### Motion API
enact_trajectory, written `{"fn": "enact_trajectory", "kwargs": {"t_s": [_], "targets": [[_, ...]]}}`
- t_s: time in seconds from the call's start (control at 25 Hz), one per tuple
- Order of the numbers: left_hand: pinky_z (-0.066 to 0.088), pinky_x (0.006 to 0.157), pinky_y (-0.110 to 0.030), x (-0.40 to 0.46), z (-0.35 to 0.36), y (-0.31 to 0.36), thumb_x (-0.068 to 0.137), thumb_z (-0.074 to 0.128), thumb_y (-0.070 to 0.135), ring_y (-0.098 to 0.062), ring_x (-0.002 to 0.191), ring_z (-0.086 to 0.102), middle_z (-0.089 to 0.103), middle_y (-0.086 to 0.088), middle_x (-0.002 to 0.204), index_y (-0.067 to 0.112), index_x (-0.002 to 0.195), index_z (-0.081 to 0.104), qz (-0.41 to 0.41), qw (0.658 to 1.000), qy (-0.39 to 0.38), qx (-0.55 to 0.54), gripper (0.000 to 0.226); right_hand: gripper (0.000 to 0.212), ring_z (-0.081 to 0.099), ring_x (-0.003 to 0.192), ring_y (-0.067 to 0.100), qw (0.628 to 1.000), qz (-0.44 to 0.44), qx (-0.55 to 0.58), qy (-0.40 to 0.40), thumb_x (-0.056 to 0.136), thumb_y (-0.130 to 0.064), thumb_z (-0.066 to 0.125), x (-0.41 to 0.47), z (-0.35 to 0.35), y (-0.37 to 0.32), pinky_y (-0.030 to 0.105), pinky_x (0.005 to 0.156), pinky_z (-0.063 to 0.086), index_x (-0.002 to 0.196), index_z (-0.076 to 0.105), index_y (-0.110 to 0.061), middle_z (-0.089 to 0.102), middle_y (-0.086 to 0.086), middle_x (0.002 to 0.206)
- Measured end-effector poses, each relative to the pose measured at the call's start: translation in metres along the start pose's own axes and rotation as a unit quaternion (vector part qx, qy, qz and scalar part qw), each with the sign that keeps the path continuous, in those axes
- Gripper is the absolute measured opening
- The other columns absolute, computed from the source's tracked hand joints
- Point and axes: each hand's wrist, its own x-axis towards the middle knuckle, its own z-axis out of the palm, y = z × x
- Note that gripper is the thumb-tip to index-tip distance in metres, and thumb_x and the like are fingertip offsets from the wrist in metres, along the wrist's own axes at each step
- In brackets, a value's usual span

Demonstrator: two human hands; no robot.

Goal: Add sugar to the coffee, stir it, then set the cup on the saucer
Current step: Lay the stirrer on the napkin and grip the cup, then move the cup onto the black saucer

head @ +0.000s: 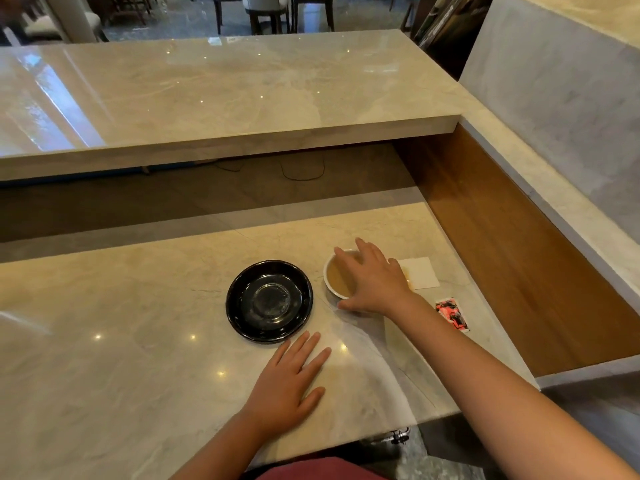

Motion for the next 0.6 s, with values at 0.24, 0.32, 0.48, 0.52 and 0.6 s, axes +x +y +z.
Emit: {"fn": "enact_trajectory", "kwargs": {"t_s": [0.24, 0.32, 0.48, 0.52, 0.6], "targets": [[-0.001, 0.113, -0.034, -0.017, -0.001, -0.010, 0.096, 0.038, 0.047, -0.017, 0.141, 0.002, 0.013, -0.001, 0.156, 0.032, 0.147, 0.016, 0.002, 1.000, 0.005, -0.016, 0.058, 0.107, 0.035, 0.123, 0.035, 0.997, 0.003, -0.042, -0.067, 0.054, -0.049, 0.080, 0.026, -0.008, -0.001, 0.045, 0.088, 0.044, 0.138, 0.016, -0.032, 0.031, 0.013, 0.142], [-0.004, 0.112, -0.031, -0.018, -0.001, -0.011, 0.095, 0.040, 0.047, -0.015, 0.141, 0.001, 0.013, 0.000, 0.156, 0.032, 0.147, 0.016, -0.002, 1.000, 0.008, -0.019, 0.059, 0.103, 0.037, 0.119, 0.035, 0.997, -0.004, -0.048, -0.062, 0.052, -0.049, 0.080, 0.027, -0.007, -0.004, 0.043, 0.084, 0.046, 0.135, 0.021, -0.031, 0.034, 0.013, 0.137], [-0.003, 0.112, -0.031, -0.017, 0.000, -0.012, 0.093, 0.042, 0.046, -0.014, 0.141, 0.002, 0.014, 0.000, 0.155, 0.031, 0.147, 0.020, -0.002, 0.999, 0.015, -0.030, 0.060, 0.098, 0.038, 0.116, 0.034, 0.998, 0.001, -0.046, -0.037, 0.050, -0.051, 0.077, 0.023, -0.008, -0.004, 0.041, 0.079, 0.045, 0.131, 0.026, -0.031, 0.038, 0.013, 0.131], [-0.002, 0.112, -0.031, -0.018, 0.000, -0.012, 0.092, 0.042, 0.046, -0.014, 0.141, 0.002, 0.016, 0.000, 0.155, 0.031, 0.146, 0.021, -0.003, 0.999, 0.018, -0.031, 0.060, 0.096, 0.038, 0.115, 0.034, 0.998, 0.004, -0.045, -0.033, 0.050, -0.051, 0.076, 0.022, -0.009, -0.004, 0.040, 0.078, 0.044, 0.131, 0.027, -0.030, 0.038, 0.013, 0.130], [-0.002, 0.112, -0.032, -0.017, 0.000, -0.012, 0.092, 0.042, 0.047, -0.014, 0.141, 0.003, 0.016, 0.000, 0.155, 0.031, 0.146, 0.022, -0.004, 0.999, 0.021, -0.027, 0.060, 0.095, 0.038, 0.115, 0.034, 0.999, 0.005, -0.042, -0.028, 0.050, -0.051, 0.075, 0.018, -0.010, -0.006, 0.040, 0.078, 0.044, 0.130, 0.028, -0.030, 0.039, 0.013, 0.128]]}}
